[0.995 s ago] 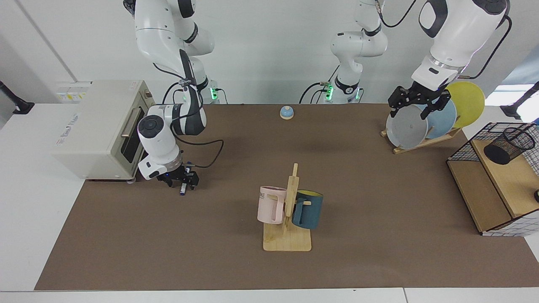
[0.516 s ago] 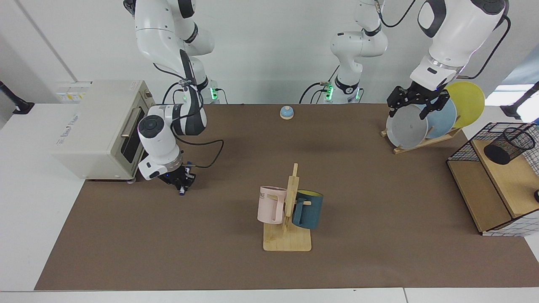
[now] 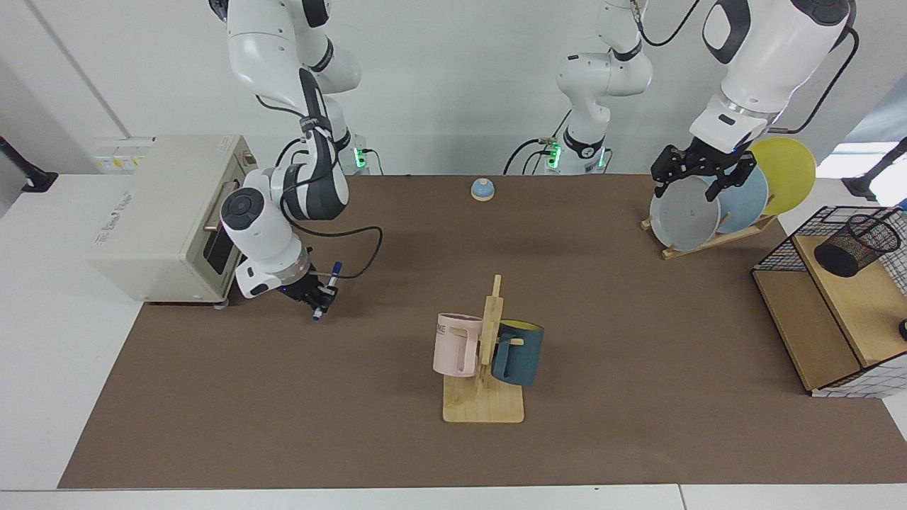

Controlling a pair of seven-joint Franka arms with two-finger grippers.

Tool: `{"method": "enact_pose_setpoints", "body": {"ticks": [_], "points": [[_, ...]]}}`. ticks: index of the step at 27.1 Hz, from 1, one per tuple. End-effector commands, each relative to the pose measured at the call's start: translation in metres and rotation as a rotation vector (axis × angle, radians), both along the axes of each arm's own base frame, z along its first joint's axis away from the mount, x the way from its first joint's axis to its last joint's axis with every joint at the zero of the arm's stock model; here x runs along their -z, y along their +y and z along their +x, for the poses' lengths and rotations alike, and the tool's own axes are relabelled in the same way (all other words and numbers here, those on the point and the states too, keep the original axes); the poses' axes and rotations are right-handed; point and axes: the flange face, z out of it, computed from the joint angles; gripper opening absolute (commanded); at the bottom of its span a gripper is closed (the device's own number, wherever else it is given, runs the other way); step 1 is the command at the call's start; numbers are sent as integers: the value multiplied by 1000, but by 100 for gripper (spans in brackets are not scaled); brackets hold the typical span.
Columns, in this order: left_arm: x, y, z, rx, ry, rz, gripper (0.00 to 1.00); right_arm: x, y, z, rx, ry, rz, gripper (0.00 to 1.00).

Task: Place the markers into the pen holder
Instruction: 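Grasp the white marker with the right gripper and lift it, then carry the marker toward the middle while the left gripper reaches in, then grasp the marker with the left gripper from the right gripper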

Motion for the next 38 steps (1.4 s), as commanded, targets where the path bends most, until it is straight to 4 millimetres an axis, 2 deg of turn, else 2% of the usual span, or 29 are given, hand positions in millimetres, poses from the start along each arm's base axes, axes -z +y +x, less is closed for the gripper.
{"method": "enact_pose_setpoints", "body": {"ticks": [1, 6, 8, 10, 13, 17, 22, 25, 28, 30, 32, 35, 38], "points": [[3, 0, -6, 12, -5, 4, 100, -64, 52, -10, 140, 101, 24, 0], [3, 0, -7, 12, -5, 4, 100, -108, 107, -34, 286, 182, 77, 0], [6, -4, -4, 35, -9, 6, 100, -124, 122, -39, 347, 239, 102, 0], [6, -16, -5, 105, -10, 4, 100, -150, 138, -41, 423, 283, 131, 0], [6, -18, -7, 115, 4, -10, 100, -184, 155, -45, 500, 330, 135, 0], [-16, -22, -21, 123, 10, -13, 100, -214, 175, -50, 631, 409, 180, 0], [-19, -48, -28, 176, 31, -12, 100, -226, 192, -54, 787, 502, 224, 0], [-27, -54, -29, 207, 12, -13, 100, -237, 211, -59, 861, 530, 235, 0], [-27, -70, -28, 297, -2, -25, 100, -241, 237, -61, 951, 523, 270, 0], [-29, -87, -31, 384, -13, -32, 100, -240, 247, -62, 986, 523, 295, 0], [-32, -98, -33, 445, -20, -37, 100, -231, 250, -61, 1026, 547, 312, 0], [-31, -107, -36, 509, -15, -80, 100, -232, 252, -54, 1126, 601, 389, 0], [-35, -110, -39, 680, -36, -132, 100, -227, 255, -52, 1145, 603, 397, 0]]}}
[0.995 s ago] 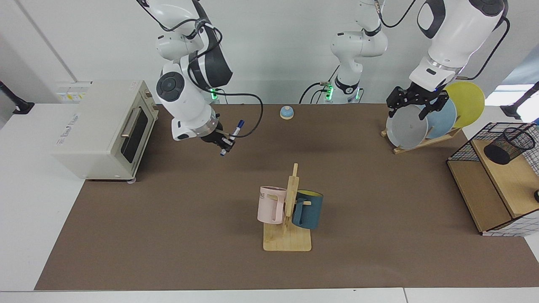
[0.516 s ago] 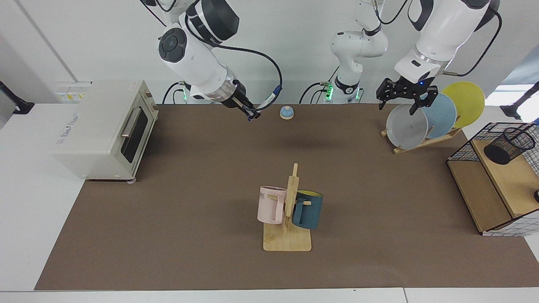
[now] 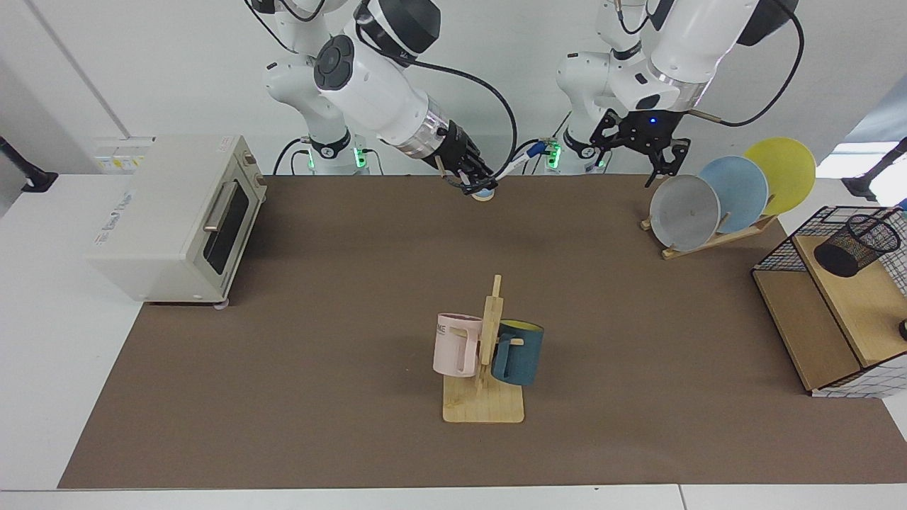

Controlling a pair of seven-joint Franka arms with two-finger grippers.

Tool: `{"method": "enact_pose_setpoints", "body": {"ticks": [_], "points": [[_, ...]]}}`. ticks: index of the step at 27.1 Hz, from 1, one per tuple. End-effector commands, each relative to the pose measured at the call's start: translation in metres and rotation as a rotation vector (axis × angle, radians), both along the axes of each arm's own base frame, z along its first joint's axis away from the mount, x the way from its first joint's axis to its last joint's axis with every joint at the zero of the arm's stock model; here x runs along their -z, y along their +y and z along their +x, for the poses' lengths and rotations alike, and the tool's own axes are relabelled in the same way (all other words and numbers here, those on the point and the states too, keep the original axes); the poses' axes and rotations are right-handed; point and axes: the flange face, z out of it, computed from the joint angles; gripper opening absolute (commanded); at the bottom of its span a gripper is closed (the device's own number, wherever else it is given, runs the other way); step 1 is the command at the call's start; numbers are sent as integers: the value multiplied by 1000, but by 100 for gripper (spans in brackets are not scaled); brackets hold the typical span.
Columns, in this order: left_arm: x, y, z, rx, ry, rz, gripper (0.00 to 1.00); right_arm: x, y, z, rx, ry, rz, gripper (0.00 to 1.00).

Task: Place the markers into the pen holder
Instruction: 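Grasp the marker with the left gripper from the right gripper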

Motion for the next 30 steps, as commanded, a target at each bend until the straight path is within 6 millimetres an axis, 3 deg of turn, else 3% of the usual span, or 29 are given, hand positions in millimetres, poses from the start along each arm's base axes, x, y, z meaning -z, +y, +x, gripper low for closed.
{"method": "enact_pose_setpoints", "body": {"ticks": [1, 7, 15, 24, 30], "points": [[-10, -3, -5, 247, -18, -77, 100, 12, 0, 5, 73, 39, 34, 0], [-24, -18, -21, 439, -47, -78, 100, 18, 10, -1, 54, 28, 23, 0], [-33, -39, -21, 725, -163, -34, 100, 25, 27, -10, 37, 18, 16, 0], [-27, -89, -36, 1000, -203, 2, 100, 31, 33, -17, 39, 0, 3, 0], [-16, -94, -33, 1062, -218, 5, 100, 30, 32, -17, 33, -8, 5, 0]]}}
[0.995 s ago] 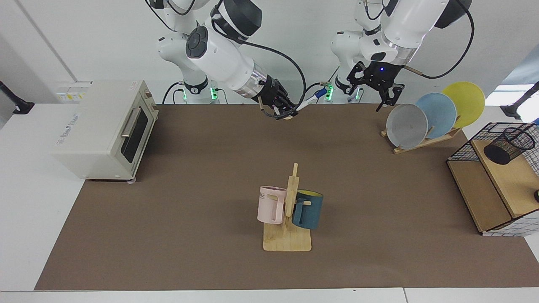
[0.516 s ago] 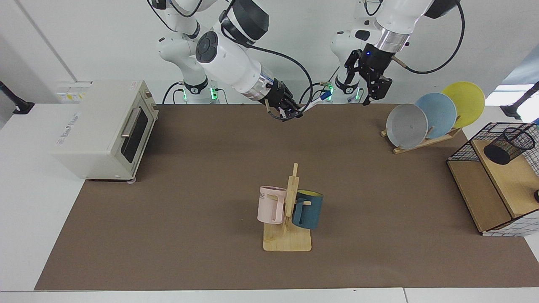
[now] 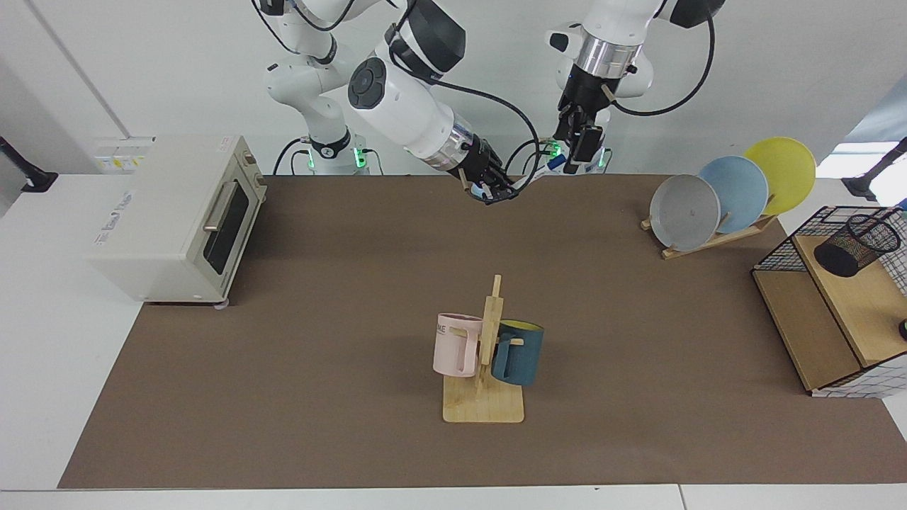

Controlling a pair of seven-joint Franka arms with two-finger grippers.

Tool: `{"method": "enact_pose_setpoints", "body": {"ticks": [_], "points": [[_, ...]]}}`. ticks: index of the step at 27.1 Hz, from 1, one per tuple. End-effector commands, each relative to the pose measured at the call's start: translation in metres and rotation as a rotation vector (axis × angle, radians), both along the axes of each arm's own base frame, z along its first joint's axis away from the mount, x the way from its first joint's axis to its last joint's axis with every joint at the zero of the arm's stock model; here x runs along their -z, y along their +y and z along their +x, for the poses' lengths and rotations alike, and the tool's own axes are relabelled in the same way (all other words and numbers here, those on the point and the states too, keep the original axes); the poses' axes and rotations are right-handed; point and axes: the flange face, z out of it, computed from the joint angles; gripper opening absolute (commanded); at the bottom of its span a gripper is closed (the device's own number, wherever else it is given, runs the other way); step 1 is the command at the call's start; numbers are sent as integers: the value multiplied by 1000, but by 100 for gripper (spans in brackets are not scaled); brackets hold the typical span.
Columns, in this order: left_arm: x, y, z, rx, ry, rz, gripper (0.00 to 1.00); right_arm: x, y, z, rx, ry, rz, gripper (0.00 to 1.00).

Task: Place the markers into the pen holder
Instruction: 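Grasp the marker with the left gripper from the right gripper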

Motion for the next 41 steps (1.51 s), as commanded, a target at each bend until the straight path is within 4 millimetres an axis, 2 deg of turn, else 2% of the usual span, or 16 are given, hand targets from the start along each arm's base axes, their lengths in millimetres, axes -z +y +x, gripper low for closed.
{"method": "enact_pose_setpoints", "body": {"ticks": [1, 5, 7, 8, 9, 10, 11, 12, 14, 26, 27, 30, 33, 36, 39, 41], "points": [[10, 0, 3, 51, -32, 14, 100, -2, -3, -5, 10, -16, 1, 0], [14, -9, 3, 61, -42, 8, 96, -2, -3, -5, 9, -15, 0, 0], [13, -21, -3, 84, -51, 5, 86, -2, -3, -5, 7, -17, -1, 0], [14, -22, -3, 85, -52, 4, 78, -2, -3, -5, 2, -18, 1, 0], [13, -22, -3, 85, -53, 4, 64, -2, -3, -5, -1, -19, 1, 0], [14, -22, -3, 85, -51, 3, 43, -2, -4, -5, 1, -19, 1, 0], [14, -22, -3, 82, -51, 3, 27, -2, -4, -5, 0, -18, 1, 0], [13, -23, -4, 81, -51, 2, 15, -3, -3, -5, -3, -20, 2, 0], [13, -23, -4, 78, -47, 3, 0, -3, -4, -5, -2, -21, 0, 0], [15, -22, -5, 76, -37, 7, 0, -1, -5, -5, -12, -17, -2, 0], [15, -22, -5, 74, -36, 8, 0, -2, -5, -5, -20, -22, -2, 8], [16, -18, -3, 56, -27, 10, 0, -3, -9, -8, -37, -7, -12, 98], [20, -9, -1, 27, -7, 18, 0, -12, -19, -11, -72, -43, -56, 100], [22, 14, 8, -12, 6, 33, 0, -24, -33, -17, -178, -126, -122, 100], [23, 26, 11, -24, 1, 82, 0, -34, -57, -18, -274, -175, -139, 100], [24, 43, 17, -51, -4, 116, 0, -45, -81, -18, -374, -241, -159, 100]]}}
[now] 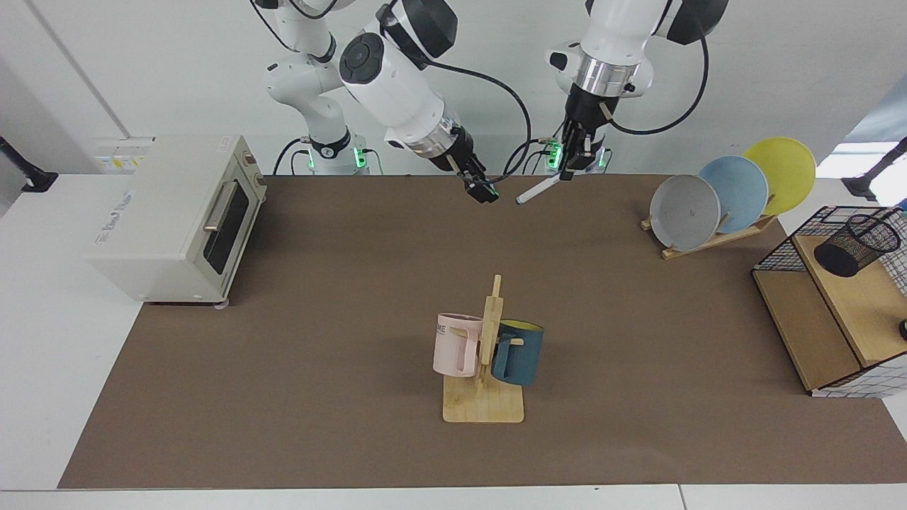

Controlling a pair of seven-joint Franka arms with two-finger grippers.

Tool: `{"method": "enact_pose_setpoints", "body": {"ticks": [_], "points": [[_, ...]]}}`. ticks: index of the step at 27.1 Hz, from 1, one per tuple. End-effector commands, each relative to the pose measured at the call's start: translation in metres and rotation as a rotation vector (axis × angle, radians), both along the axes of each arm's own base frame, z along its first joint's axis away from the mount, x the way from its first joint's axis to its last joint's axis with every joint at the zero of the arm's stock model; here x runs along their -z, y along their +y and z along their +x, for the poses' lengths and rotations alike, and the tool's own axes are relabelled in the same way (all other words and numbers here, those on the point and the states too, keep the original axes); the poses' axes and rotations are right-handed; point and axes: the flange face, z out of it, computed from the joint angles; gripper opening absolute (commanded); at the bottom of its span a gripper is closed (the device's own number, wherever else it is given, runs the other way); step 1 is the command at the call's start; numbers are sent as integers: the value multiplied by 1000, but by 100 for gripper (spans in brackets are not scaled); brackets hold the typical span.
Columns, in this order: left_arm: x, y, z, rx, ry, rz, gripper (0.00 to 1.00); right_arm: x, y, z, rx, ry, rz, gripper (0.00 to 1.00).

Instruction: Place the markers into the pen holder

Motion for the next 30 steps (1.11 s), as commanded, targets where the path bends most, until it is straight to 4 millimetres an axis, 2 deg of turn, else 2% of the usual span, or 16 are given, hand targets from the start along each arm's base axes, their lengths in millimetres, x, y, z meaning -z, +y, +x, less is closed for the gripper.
{"method": "enact_pose_setpoints", "body": {"ticks": [1, 7, 12, 16, 19, 23, 26, 30], "points": [[4, 37, 6, -61, -1, 86, 0, -26, -60, -5, -218, -128, -43, 100], [8, 94, 21, -130, -4, 182, 0, -34, -126, 0, -525, -262, -151, 100], [9, 136, 34, -92, -37, 301, 0, -34, -182, 12, -845, -369, -248, 100], [10, 188, 46, -140, -50, 361, 0, -33, -231, 25, -1064, -436, -264, 100], [5, 212, 50, -140, -77, 437, 0, -31, -258, 32, -1217, -483, -254, 100], [1, 251, 51, -188, -81, 492, 0, -33, -275, 40, -1330, -519, -296, 100], [-6, 274, 54, -160, -108, 565, 0, -33, -274, 42, -1347, -498, -328, 100], [-9, 330, 61, -143, -112, 601, 0, -32, -275, 42, -1332, -500, -326, 100]]}}
